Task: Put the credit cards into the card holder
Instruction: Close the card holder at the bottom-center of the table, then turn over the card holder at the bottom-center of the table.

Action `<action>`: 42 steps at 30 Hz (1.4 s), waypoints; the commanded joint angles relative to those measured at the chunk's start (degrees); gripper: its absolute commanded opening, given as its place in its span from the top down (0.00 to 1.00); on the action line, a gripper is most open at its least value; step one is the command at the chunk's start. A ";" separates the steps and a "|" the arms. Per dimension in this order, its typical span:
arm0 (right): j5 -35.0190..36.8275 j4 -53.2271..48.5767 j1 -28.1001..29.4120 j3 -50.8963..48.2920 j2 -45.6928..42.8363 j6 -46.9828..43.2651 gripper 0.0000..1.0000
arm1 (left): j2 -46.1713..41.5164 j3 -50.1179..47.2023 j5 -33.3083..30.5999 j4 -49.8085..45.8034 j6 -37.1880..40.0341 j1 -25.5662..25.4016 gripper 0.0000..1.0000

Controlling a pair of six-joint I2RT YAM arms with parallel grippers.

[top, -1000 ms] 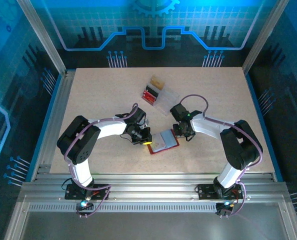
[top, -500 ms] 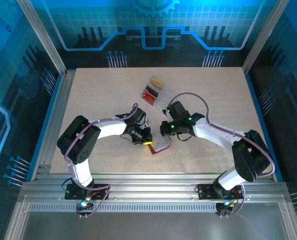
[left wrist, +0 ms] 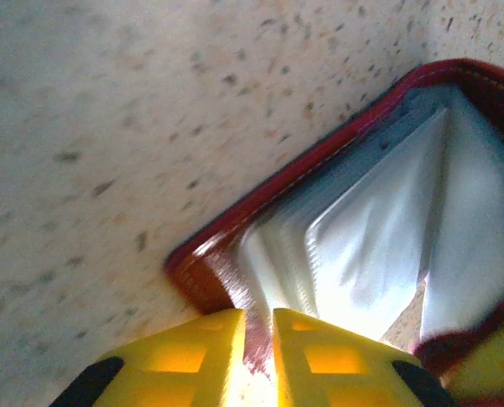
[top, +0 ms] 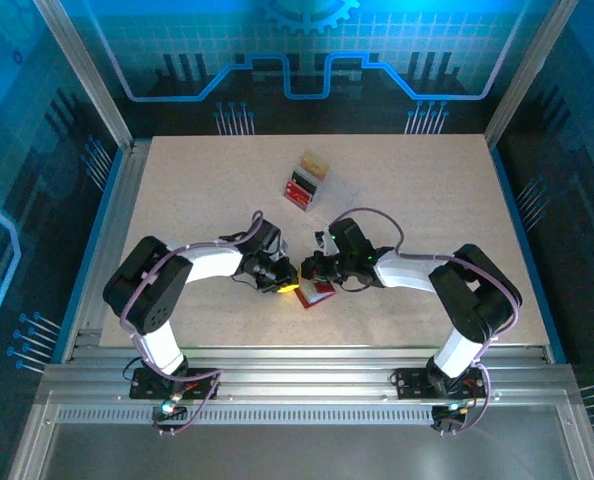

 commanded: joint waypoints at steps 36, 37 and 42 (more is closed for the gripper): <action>1.65 -35.55 -14.19 5.92 -21.01 -17.01 0.46 | -17.10 -5.06 -0.39 -10.71 1.52 9.15 0.71; 1.64 -35.51 -16.37 4.12 -22.00 -16.40 0.49 | -17.00 -4.81 -0.42 -10.79 1.69 9.15 0.71; 4.04 -35.69 -17.15 2.75 -17.81 -16.57 0.77 | -16.42 -2.15 -0.41 -12.19 2.58 9.15 0.72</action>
